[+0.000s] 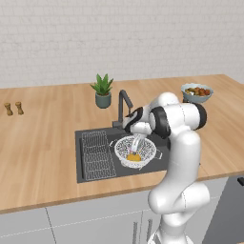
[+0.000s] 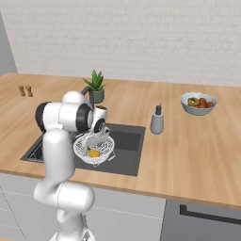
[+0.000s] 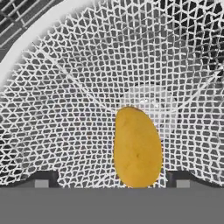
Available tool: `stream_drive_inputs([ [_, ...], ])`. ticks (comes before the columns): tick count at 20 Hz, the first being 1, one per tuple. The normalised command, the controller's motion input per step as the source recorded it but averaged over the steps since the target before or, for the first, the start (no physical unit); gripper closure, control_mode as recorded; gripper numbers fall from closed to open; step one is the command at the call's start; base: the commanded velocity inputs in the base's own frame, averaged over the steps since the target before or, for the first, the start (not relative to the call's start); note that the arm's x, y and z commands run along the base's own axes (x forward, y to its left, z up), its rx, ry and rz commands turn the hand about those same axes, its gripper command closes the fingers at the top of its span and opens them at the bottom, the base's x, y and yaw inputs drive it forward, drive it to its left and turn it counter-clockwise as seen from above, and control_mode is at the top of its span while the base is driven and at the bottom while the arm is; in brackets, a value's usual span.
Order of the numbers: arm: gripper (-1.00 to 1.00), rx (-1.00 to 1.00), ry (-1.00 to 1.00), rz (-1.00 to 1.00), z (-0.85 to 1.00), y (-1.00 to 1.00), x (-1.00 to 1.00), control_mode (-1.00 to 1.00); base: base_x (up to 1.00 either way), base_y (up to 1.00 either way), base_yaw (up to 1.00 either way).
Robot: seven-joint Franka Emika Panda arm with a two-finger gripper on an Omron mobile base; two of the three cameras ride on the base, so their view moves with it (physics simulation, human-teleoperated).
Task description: Put the colander in the sink, put the mango in the colander, and turn on the sink faucet and pour water over the colander.
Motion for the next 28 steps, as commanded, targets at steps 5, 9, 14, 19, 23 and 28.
stream_drive_inputs([
  [5,-1.0,0.04,0.0,0.0,0.73,-0.12,-0.19,-1.0,0.0,0.0,0.0],
  [9,-1.0,0.03,-0.01,0.06,0.68,-0.18,-0.43,-1.0,0.0,0.0,0.0],
  [14,-1.0,0.02,-0.3,0.18,0.5,-0.22,-0.52,-1.0,0.0,0.0,0.0],
  [19,-1.0,0.06,-0.51,0.12,0.42,-0.11,-0.25,-1.0,0.0,0.0,0.0],
  [23,-1.0,0.26,-0.33,0.04,0.42,-0.19,-0.02,-1.0,0.0,0.0,0.0],
  [28,-1.0,0.38,-0.15,0.0,0.5,-0.08,0.06,-1.0,0.0,0.0,0.0],
])
